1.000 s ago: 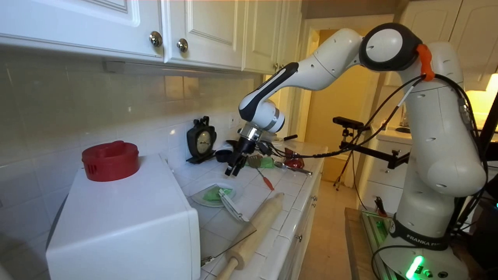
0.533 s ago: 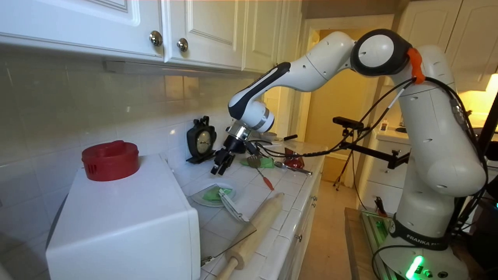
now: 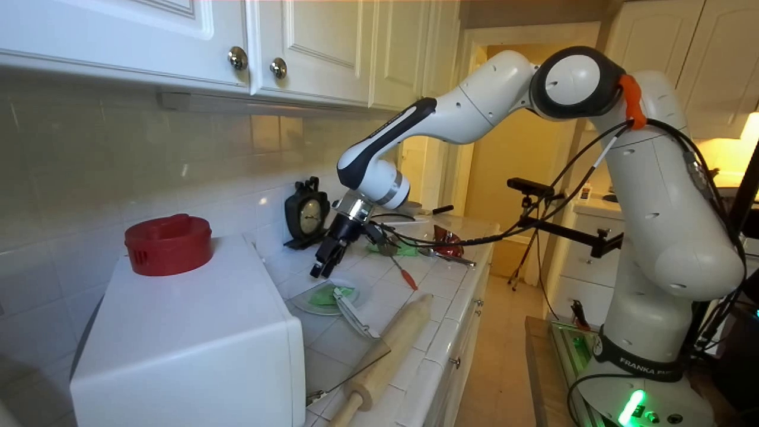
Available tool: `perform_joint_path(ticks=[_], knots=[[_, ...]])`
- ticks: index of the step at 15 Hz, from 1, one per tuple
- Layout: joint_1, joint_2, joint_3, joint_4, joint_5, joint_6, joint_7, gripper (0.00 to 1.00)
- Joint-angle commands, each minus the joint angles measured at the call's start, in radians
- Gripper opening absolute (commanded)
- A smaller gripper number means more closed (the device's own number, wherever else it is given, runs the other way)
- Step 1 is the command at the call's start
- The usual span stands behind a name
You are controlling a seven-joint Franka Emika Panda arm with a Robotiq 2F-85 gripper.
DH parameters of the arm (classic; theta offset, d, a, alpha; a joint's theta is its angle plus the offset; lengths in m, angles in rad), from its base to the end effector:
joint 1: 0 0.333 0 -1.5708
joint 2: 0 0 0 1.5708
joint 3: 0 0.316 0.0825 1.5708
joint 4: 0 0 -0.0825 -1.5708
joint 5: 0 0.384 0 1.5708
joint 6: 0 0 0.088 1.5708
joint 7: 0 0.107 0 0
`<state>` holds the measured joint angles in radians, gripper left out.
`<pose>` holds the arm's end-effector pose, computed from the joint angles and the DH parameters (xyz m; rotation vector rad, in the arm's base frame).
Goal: Move the green packet from the plate to the mini oven
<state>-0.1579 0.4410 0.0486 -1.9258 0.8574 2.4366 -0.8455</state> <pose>0.6292 -0.0689 0.2672 -2.6112 -0.1014 -0.4350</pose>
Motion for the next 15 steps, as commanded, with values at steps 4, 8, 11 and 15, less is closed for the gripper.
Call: perform_joint_path(ticks=[4, 8, 11, 15], knots=[[-0.012, -0.019, 0.008, -0.070, 0.030, 0.055, 0.025, 1.00], [-0.015, -0.058, 0.007, -0.138, 0.080, 0.107, 0.045, 1.00], [-0.024, -0.097, 0.007, -0.204, 0.158, 0.173, 0.034, 1.00], [-0.031, -0.128, 0.010, -0.265, 0.232, 0.221, 0.022, 1.00]])
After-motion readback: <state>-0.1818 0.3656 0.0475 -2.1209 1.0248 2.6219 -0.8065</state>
